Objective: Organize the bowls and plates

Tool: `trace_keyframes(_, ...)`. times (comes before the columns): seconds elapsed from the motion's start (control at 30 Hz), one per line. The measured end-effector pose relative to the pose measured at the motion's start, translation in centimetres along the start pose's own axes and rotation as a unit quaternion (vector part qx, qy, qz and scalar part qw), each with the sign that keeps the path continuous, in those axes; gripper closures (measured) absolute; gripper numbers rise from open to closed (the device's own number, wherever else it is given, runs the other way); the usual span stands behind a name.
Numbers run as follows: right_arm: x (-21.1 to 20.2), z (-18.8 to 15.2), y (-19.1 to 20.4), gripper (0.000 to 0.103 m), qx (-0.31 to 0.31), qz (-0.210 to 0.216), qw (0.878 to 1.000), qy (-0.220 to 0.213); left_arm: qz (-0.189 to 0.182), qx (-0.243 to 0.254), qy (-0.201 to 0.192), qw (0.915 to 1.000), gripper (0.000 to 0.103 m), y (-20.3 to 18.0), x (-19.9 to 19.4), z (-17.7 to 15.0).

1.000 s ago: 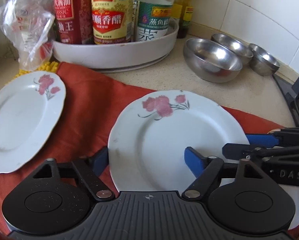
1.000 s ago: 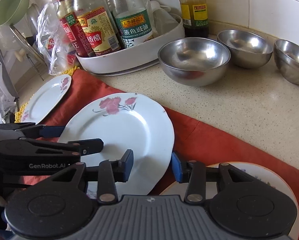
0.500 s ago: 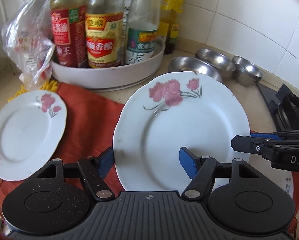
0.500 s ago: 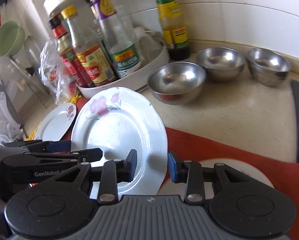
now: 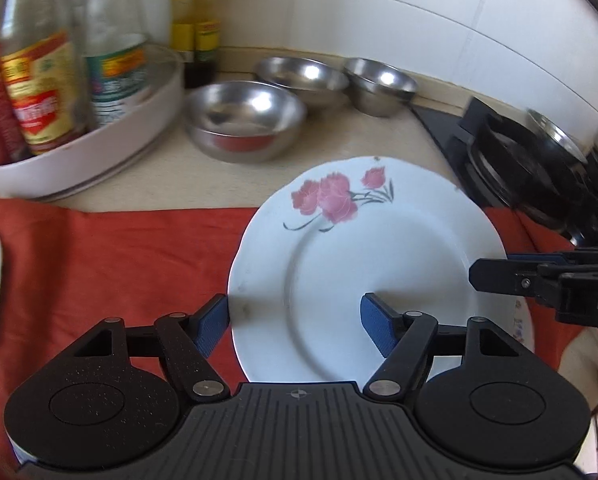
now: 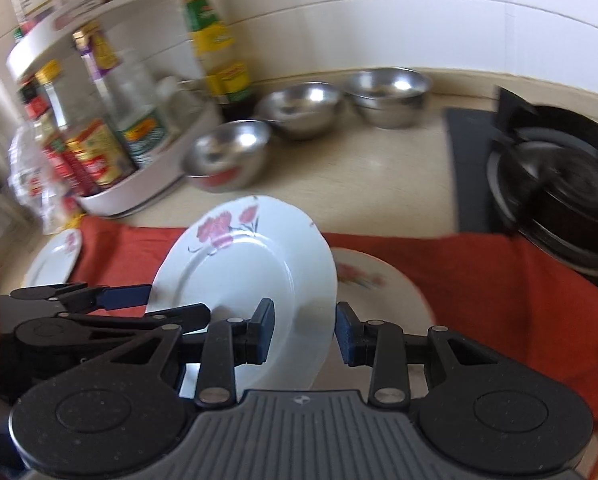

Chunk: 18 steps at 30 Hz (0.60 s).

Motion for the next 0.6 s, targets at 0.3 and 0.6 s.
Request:
trace_keyframes(0.3, -0.3, -1.3, -3.6, 0.068, 0.037, -0.031, 0.999, 0.009, -0.026, 0.044, 0.008, 0.9986, 0.027, -3.2, 2.1, 0.4)
trace_keyframes(0.6, -0.2, -2.6, -4.0, 0.067, -0.019, -0.076, 0.997, 0.030, -0.049, 0.049, 0.016, 0.9975, 0.031, -4.5, 2.3, 0.3)
Point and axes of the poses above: each gripper's, at about its wrist camera, not at the fingertips, and x roughly the way its jaws point, y to its left, z to its top, the point moved 5 cm from there along x, roughly the way its jaws point, and after that the axes turned 7 degrees about -z, right-handed, at the moved point
